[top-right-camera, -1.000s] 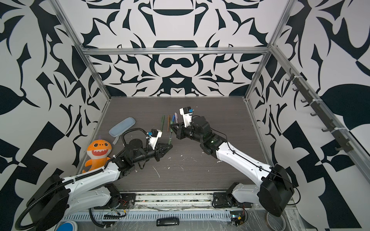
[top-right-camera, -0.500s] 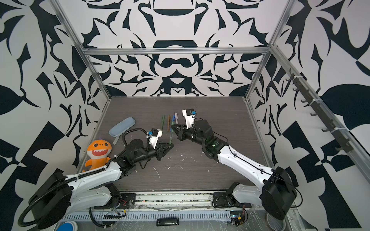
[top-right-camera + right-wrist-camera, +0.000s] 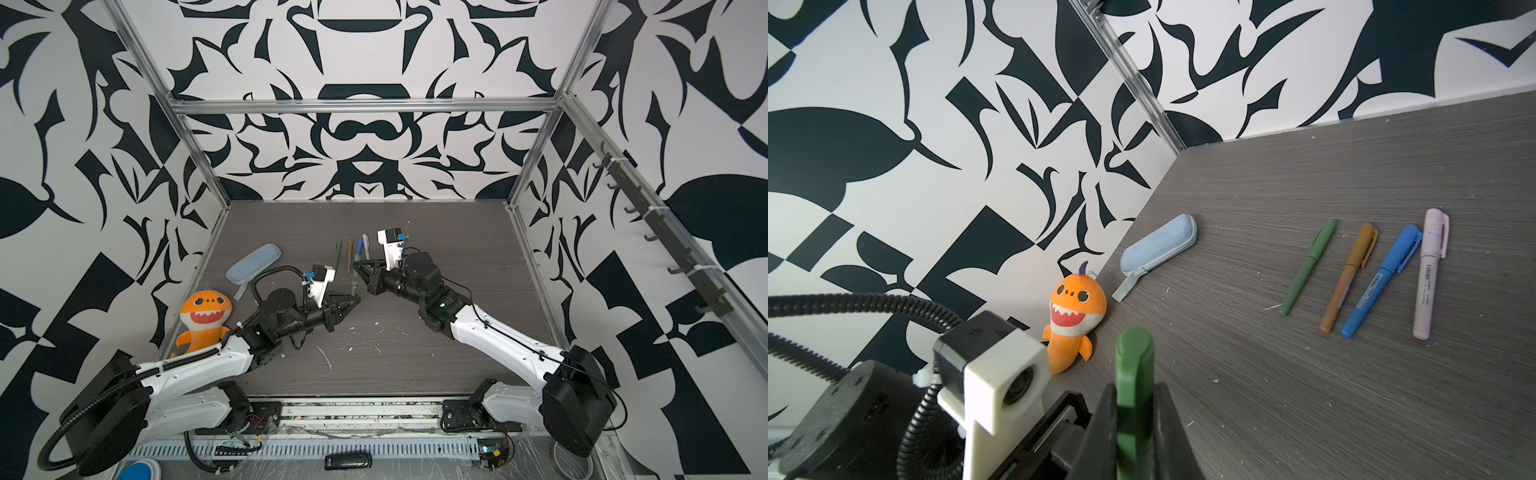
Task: Insert pens into pen caps
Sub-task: Put on the pen cap to the pen.
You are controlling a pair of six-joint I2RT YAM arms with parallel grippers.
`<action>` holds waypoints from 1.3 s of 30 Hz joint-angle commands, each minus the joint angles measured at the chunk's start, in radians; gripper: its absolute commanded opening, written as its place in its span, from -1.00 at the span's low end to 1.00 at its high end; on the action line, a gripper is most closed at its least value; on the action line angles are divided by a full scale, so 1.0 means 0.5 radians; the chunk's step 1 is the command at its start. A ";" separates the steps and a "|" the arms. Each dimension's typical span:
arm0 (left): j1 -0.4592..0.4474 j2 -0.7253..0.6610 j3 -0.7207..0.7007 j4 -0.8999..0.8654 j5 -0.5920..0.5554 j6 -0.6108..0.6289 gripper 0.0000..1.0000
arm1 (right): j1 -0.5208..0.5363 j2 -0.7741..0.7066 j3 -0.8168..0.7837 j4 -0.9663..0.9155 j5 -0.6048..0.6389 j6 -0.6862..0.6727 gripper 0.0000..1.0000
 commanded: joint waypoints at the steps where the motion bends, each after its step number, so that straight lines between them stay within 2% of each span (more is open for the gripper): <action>1: 0.004 -0.041 0.044 0.206 -0.115 -0.017 -1.00 | 0.020 0.018 -0.049 0.012 -0.075 -0.037 -0.84; 7: 0.007 -0.025 0.123 0.266 -0.268 0.004 -1.00 | 0.043 -0.029 -0.169 0.056 -0.033 -0.116 -0.76; 10: 0.007 -0.004 0.186 0.270 -0.247 0.034 -1.00 | 0.048 -0.039 -0.159 0.014 -0.039 -0.164 -0.71; 18: 0.009 0.046 0.269 0.106 -0.178 0.249 -1.00 | 0.048 -0.265 0.015 -0.372 0.073 -0.336 -0.26; 23: 0.012 0.062 0.292 0.030 -0.169 0.323 -1.00 | 0.048 -0.365 0.119 -0.699 0.171 -0.422 -0.21; 28: 0.011 0.060 0.321 -0.095 -0.143 0.433 -1.00 | 0.045 -0.364 0.333 -0.950 0.285 -0.484 -0.21; 33: 0.011 0.074 0.305 -0.055 -0.125 0.498 -1.00 | 0.045 -0.210 0.633 -0.989 0.269 -0.514 -0.16; 39: 0.012 0.069 0.328 -0.028 -0.106 0.513 -1.00 | 0.045 0.001 0.991 -1.116 0.492 -0.454 -0.08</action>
